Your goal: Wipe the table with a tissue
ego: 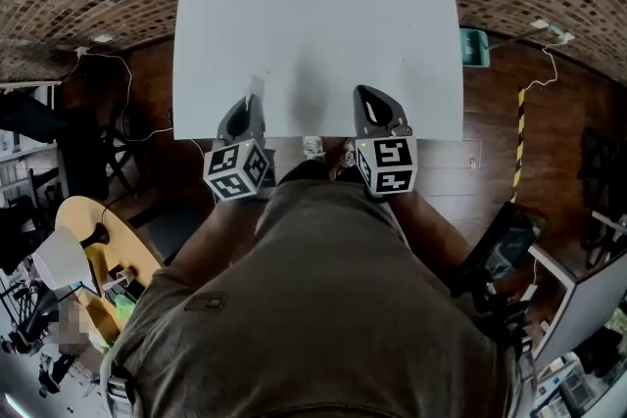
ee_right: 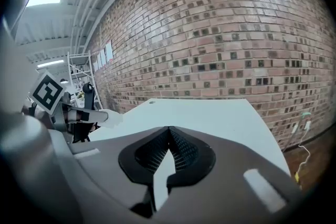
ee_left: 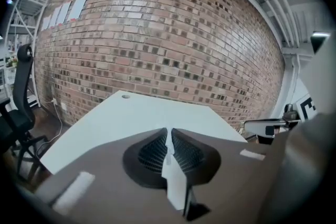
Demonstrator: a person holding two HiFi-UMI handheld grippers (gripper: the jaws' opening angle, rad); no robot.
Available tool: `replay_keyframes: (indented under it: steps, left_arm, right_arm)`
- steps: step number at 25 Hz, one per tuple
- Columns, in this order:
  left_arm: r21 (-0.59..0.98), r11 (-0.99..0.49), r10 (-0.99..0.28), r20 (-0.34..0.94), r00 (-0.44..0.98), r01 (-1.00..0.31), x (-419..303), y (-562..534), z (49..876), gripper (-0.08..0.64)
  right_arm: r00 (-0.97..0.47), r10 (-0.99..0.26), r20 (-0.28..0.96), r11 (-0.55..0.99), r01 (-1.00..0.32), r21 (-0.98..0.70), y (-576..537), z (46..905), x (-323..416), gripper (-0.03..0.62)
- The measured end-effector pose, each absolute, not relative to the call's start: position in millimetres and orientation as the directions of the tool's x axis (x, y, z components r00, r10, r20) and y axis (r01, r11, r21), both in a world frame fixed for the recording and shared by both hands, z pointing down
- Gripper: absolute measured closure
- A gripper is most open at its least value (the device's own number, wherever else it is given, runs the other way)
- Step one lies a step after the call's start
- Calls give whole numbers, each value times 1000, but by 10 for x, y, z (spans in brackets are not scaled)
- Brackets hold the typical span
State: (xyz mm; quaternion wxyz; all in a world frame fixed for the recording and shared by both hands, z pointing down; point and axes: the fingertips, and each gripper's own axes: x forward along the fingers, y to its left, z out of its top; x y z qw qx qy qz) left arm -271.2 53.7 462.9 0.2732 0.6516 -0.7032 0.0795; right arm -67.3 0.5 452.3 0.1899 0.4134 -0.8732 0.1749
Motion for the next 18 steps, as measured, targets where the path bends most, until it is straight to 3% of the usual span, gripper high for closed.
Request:
replay_keyframes:
  steps: [18]
  left_arm:
    - [211, 98, -801, 597, 49, -972, -3139, 219, 5443, 545]
  right_arm:
    - [-506, -644, 574, 579, -813, -68, -382, 4896, -1022, 578]
